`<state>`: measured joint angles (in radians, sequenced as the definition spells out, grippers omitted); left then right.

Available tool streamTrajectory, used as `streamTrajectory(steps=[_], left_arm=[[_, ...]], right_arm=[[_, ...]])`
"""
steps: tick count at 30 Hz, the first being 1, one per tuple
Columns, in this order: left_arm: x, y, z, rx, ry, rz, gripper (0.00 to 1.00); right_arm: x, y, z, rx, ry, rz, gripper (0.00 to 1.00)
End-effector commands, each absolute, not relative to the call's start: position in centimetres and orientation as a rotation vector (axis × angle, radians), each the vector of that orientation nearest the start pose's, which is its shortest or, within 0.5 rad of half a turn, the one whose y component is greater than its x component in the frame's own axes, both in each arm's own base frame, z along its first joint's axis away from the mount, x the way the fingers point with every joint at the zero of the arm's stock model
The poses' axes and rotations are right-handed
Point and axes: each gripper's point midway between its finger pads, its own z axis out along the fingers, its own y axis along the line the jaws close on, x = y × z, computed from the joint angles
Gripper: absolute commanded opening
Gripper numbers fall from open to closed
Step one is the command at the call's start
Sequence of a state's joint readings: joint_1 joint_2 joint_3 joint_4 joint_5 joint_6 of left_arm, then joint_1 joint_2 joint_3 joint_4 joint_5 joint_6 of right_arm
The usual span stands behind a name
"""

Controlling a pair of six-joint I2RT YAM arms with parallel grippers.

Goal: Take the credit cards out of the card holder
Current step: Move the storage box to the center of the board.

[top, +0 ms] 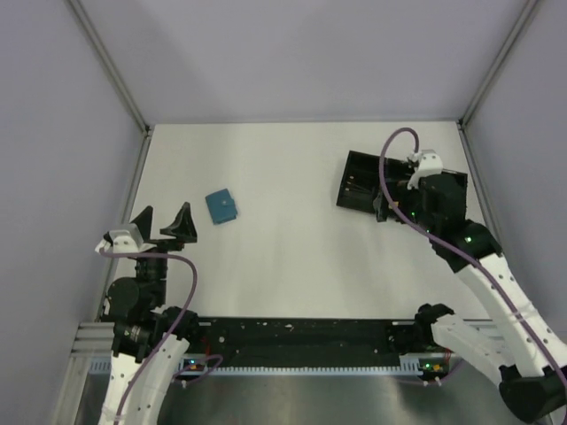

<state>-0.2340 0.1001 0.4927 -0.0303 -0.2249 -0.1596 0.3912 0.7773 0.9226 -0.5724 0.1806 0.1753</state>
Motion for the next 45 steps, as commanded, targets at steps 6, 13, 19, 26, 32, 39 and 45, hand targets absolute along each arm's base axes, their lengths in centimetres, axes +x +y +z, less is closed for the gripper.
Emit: streamTrajectory(steps=[6,13,19,26,32,39,45], left_arm=[[19.9,-1.7,35.4,-0.166,1.169,-0.251,0.98],[19.9,-1.8,35.3,-0.162,1.17,-0.259,0.98],[19.8,-1.9,35.4,-0.16,1.166,-0.265,0.98],[19.6,-2.1,35.6,-0.154,1.157,-0.281,0.98],[19.6,-2.1,35.5,-0.159,1.158,-0.287,0.98],[19.5,-2.3,35.5,-0.16,1.156,-0.301,0.98],[19.5,-2.4,35.5,-0.158,1.156,-0.313,0.98]], right_arm=[[32.8,13.1,22.8,-0.046,2.189,0.281,0.99],[39.0,9.2,18.5,0.189,2.297,0.186,0.99],[42.1,8.9,15.8,0.217,2.323,0.155,0.99],[42.5,7.0,10.9,0.338,2.375,0.005,0.99],[41.6,8.3,8.5,0.292,2.4,-0.018,0.99],[38.9,10.9,6.8,0.186,2.456,-0.017,0.99],[36.9,13.0,5.6,0.085,2.498,0.017,0.98]])
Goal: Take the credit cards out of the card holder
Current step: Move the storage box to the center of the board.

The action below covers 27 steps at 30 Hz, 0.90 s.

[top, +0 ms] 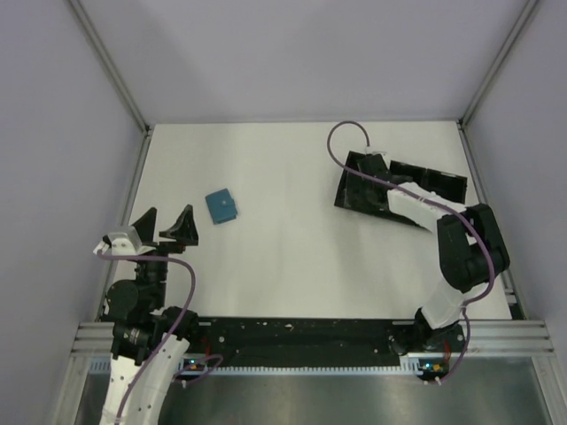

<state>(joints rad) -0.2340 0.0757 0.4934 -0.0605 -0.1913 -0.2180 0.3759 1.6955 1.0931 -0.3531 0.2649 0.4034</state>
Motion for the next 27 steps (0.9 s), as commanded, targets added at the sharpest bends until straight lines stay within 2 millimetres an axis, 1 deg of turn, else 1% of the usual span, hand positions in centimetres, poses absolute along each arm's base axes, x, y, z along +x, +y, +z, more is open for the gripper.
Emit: streamTrajectory(steps=[1,7,9,13,14,16,18,20,22,23,25,27], left_arm=[[19.5,-2.5,35.3,-0.158,1.161,-0.315,0.98],[19.7,-2.6,35.3,-0.157,1.167,-0.322,0.98],[19.8,-2.7,35.2,-0.156,1.172,-0.323,0.99],[20.0,-2.8,35.0,-0.156,1.181,-0.324,0.98],[20.0,-2.8,35.0,-0.155,1.181,-0.326,0.98],[20.1,-2.9,34.9,-0.155,1.186,-0.327,0.98],[20.1,-2.9,34.9,-0.153,1.189,-0.33,0.99],[20.2,-3.0,34.8,-0.155,1.192,-0.332,0.98],[20.3,-3.0,34.8,-0.152,1.193,-0.334,0.98],[20.3,-3.1,34.8,-0.151,1.197,-0.336,0.98],[20.3,-3.1,34.7,-0.151,1.198,-0.334,0.99],[20.3,-3.1,34.8,-0.151,1.197,-0.334,0.98]], right_arm=[[36.6,13.4,5.4,0.061,2.504,0.023,0.98],[35.4,16.0,5.0,-0.137,2.498,0.075,0.97],[34.9,16.9,4.9,-0.214,2.49,0.102,0.95],[33.5,18.8,5.2,-0.381,2.457,0.149,0.93],[33.1,19.0,5.4,-0.411,2.452,0.146,0.94],[32.6,19.0,6.2,-0.409,2.443,0.146,0.95],[32.9,18.4,8.3,-0.323,2.401,0.136,0.96],[33.7,18.1,11.5,-0.239,2.327,0.134,0.98],[34.5,18.4,14.8,-0.204,2.26,0.161,0.99],[34.9,18.7,16.0,-0.194,2.241,0.179,0.99],[35.9,20.0,18.1,-0.195,2.205,0.236,0.99],[37.0,21.4,18.7,-0.195,2.203,0.281,0.99]])
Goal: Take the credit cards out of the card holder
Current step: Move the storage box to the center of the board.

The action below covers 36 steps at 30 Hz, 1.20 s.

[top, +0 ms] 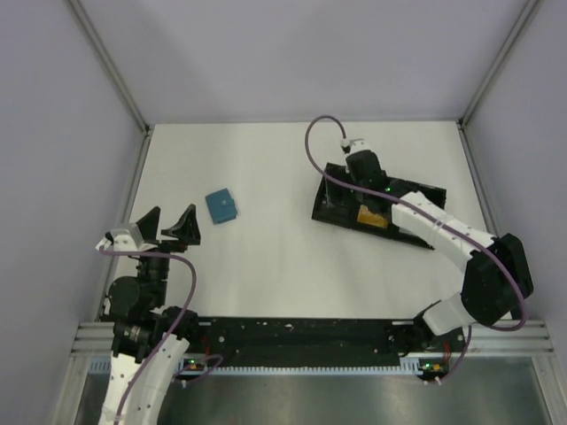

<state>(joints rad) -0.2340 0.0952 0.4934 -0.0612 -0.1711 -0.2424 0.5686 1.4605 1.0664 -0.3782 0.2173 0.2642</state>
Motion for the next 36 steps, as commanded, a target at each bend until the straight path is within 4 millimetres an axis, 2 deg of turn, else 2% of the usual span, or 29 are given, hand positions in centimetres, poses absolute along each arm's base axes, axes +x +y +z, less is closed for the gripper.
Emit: streamTrajectory(steps=[1,3,9,12,14,18,24,28,36], left_arm=[[20.3,-3.0,34.8,-0.152,1.197,-0.333,0.98],[20.3,-3.0,34.7,-0.152,1.2,-0.333,0.98],[20.3,-3.1,34.8,-0.15,1.198,-0.338,0.98],[20.2,-3.1,34.8,-0.15,1.195,-0.339,0.98],[20.2,-3.1,34.8,-0.15,1.194,-0.339,0.98],[20.1,-3.2,34.9,-0.146,1.189,-0.343,0.98],[20.2,-3.2,34.8,-0.145,1.193,-0.345,0.98],[20.2,-3.2,34.8,-0.145,1.193,-0.345,0.98],[20.1,-3.2,34.9,-0.147,1.188,-0.344,0.98]], right_arm=[[37.6,22.0,18.9,-0.185,2.205,0.29,0.99],[39.3,22.9,18.6,-0.151,2.213,0.288,0.99],[43.2,25.7,15.5,-0.125,2.277,0.291,0.99],[44.4,26.6,13.2,-0.158,2.307,0.277,0.98],[44.7,28.0,12.2,-0.222,2.309,0.32,0.99],[44.5,30.3,10.9,-0.34,2.3,0.364,0.99],[44.1,33.9,11.1,-0.498,2.24,0.435,0.98],[43.9,35.3,11.3,-0.577,2.207,0.433,0.98],[41.8,38.5,11.6,-0.783,2.142,0.536,0.98]])
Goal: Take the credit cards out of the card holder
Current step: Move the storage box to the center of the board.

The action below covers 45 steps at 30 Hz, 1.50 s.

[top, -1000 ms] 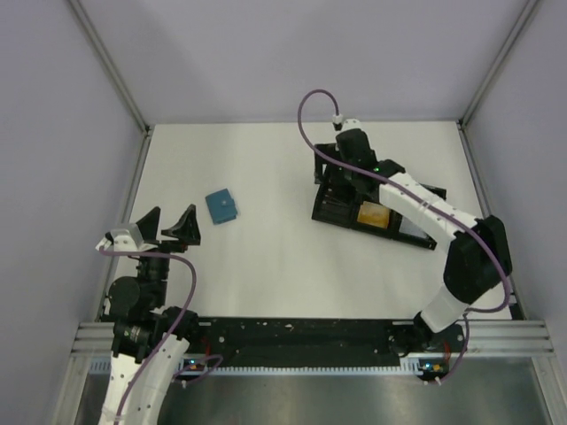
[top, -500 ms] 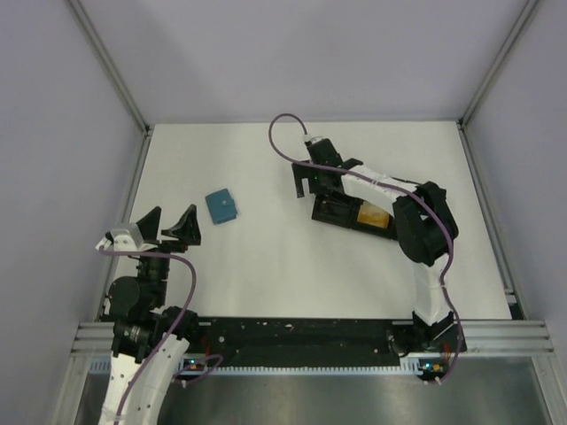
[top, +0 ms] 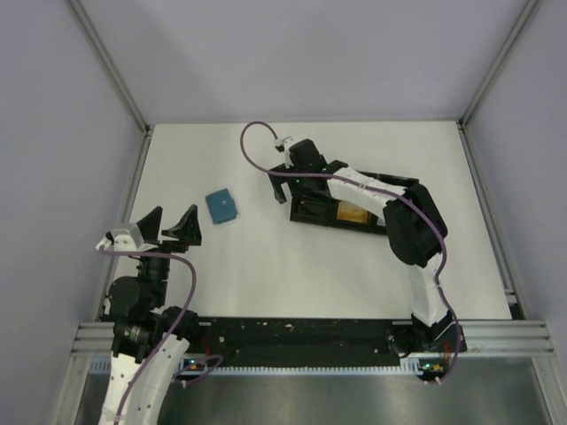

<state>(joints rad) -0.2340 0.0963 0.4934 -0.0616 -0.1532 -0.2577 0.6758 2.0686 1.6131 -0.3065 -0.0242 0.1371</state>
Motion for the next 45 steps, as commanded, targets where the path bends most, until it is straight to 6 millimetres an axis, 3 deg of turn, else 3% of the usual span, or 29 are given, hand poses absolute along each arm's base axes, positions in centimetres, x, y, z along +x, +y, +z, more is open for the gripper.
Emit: streamTrajectory(steps=[1,9,14,17,19,22,25,29,34,37,42,45], left_arm=[[20.1,-3.2,34.9,-0.147,1.188,-0.344,0.98],[20.0,-3.1,35.0,-0.148,1.186,-0.344,0.98],[20.7,-3.3,34.4,-0.151,1.215,-0.34,0.98],[21.8,-3.3,33.6,-0.169,1.267,-0.331,0.98],[23.2,-3.5,32.0,-0.208,1.365,-0.329,0.98],[25.5,-3.9,29.0,-0.277,1.57,-0.318,0.99],[27.8,-4.8,25.9,-0.331,1.777,-0.306,0.99],[31.3,-5.9,20.8,-0.398,1.97,-0.3,0.96],[34.5,-5.9,15.6,-0.537,2.045,-0.457,0.93],[36.0,-5.8,14.6,-0.592,1.987,-0.593,0.93],[37.7,-3.5,12.2,-0.64,2.001,-0.567,0.93],[38.3,-2.8,11.0,-0.651,2.018,-0.652,0.9]], right_arm=[[41.3,39.1,11.6,-0.831,2.124,0.557,0.99],[38.8,41.3,12.2,-1.001,2.055,0.612,0.98],[38.6,40.5,16.2,-0.957,2.011,0.585,0.99],[38.7,38.4,20.0,-0.876,1.981,0.508,0.99],[38.4,36.3,21.9,-0.801,1.982,0.45,0.99],[38.0,32.1,23.9,-0.619,2.016,0.378,0.99],[36.3,27.5,25.5,-0.454,2.029,0.374,0.99],[32.8,23.3,24.3,-0.314,2.056,0.406,0.99],[29.1,21.8,23.7,-0.283,2.013,0.51,0.98],[27.8,21.5,23.1,-0.277,1.99,0.562,0.98],[26.9,20.7,22.6,-0.283,1.962,0.568,0.98],[26.7,20.1,22.4,-0.297,1.949,0.534,0.98]])
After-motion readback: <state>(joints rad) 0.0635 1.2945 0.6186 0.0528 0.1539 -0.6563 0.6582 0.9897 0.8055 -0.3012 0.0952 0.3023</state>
